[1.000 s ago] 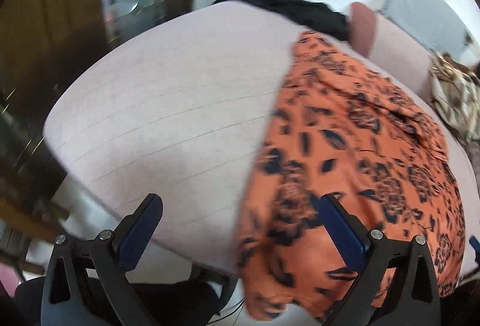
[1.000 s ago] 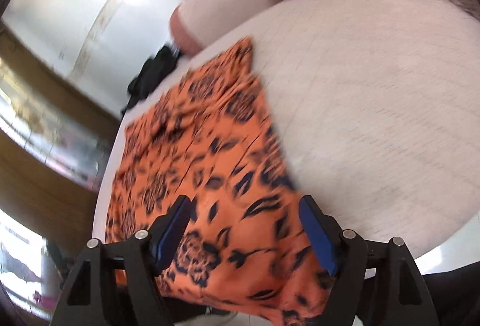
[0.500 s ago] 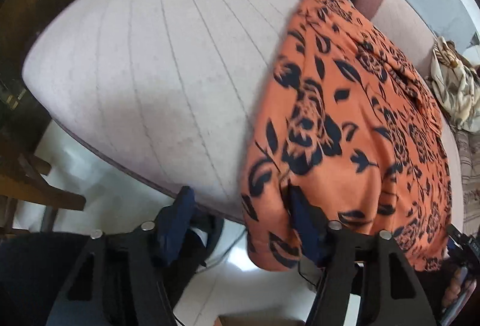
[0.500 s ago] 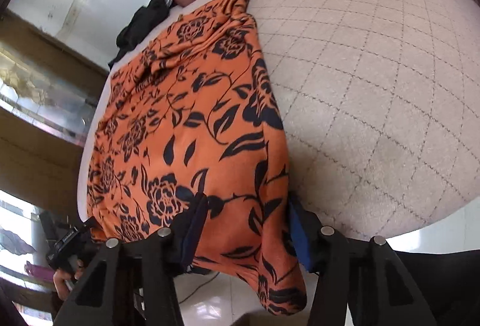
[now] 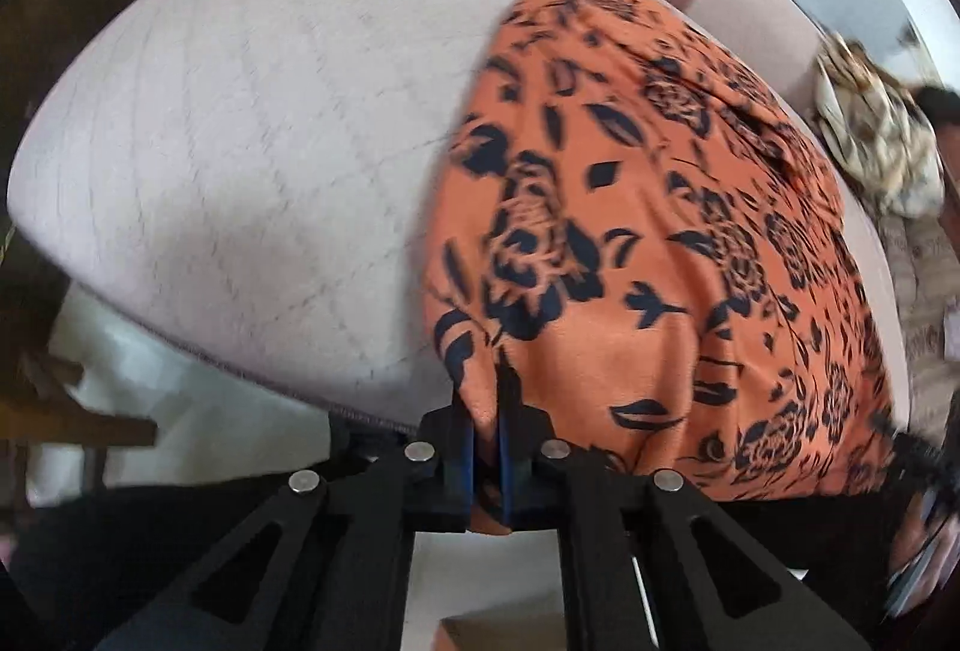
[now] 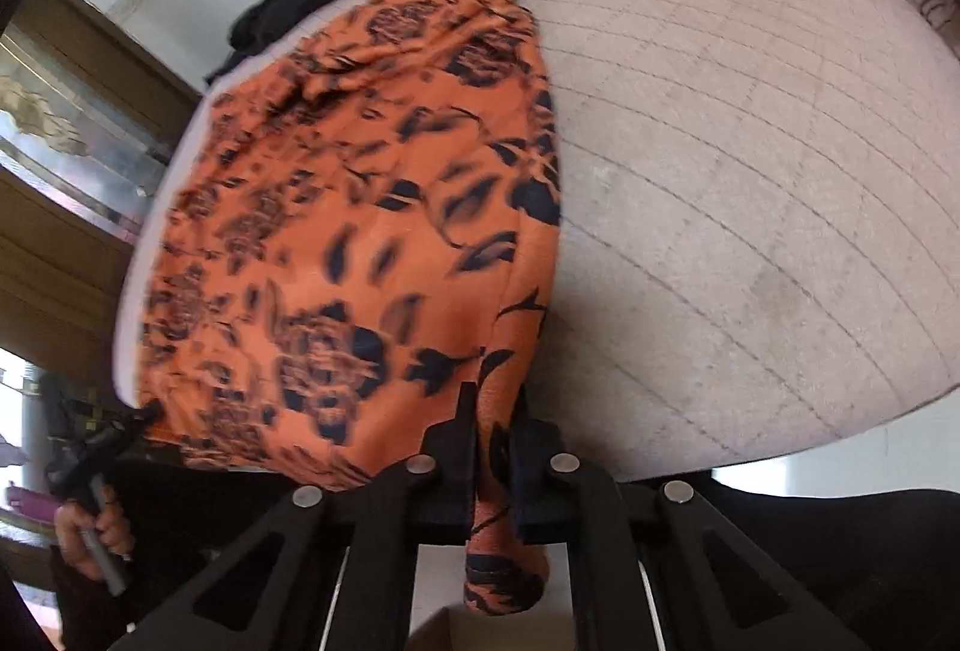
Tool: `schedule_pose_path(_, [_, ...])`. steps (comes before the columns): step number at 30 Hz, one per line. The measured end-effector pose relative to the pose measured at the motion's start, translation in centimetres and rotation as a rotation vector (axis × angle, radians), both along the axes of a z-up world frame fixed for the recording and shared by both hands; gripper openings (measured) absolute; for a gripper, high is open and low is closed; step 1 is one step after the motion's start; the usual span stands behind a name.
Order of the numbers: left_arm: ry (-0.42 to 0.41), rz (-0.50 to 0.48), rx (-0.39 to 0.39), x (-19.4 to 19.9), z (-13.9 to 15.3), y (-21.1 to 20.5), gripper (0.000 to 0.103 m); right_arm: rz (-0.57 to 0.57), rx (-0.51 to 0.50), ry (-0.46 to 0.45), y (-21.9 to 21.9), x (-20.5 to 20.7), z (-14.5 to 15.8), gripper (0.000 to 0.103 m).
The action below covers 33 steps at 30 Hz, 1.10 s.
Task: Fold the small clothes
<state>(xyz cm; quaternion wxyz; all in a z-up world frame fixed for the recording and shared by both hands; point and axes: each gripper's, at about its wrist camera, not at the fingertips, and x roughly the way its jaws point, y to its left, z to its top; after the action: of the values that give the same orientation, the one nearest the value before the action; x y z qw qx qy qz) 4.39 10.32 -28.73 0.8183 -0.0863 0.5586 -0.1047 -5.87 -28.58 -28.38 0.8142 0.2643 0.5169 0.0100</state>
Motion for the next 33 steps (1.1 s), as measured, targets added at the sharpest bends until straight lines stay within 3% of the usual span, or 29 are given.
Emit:
schedule_pose_path(5, [-0.038,-0.097,-0.088,2.4,2.6,-1.0,0.006,-0.012,0.147,-0.146,-1.8,1.2,3.8,0.007])
schedule_pose_path(10, [-0.101,-0.125,-0.202,6.4,6.2,-0.9,0.006,-0.058,0.253,-0.268,-4.2,4.5,7.1,0.006])
schedule_pose_path(14, [-0.148,-0.108,-0.269,12.3,9.1,-1.0,0.006,-0.087,0.274,-0.312,-5.5,8.4,8.1,0.006])
schedule_pose_path(18, [-0.178,-0.09,-0.26,18.9,10.7,-1.6,0.006,-0.138,0.3,-0.356,-7.8,12.8,8.1,0.006])
schedule_pose_path(23, [-0.198,-0.023,-0.232,28.8,9.7,-4.5,0.006,-0.276,0.378,-0.402,-11.9,20.1,5.9,0.006])
schedule_pose_path(27, [-0.191,0.068,-0.199,34.5,6.2,-6.6,0.007,-0.368,0.44,-0.364,-14.6,26.6,2.4,0.008])
schedule_pose_path(30, [-0.141,0.131,-0.162,36.2,2.5,-7.5,0.007,-0.399,0.483,-0.282,-15.5,30.2,-0.8,0.01])
schedule_pose_path(33, [-0.201,0.175,-0.243,35.0,1.6,-6.7,0.009,-0.449,0.591,-0.235,-16.7,31.0,-3.9,0.01])
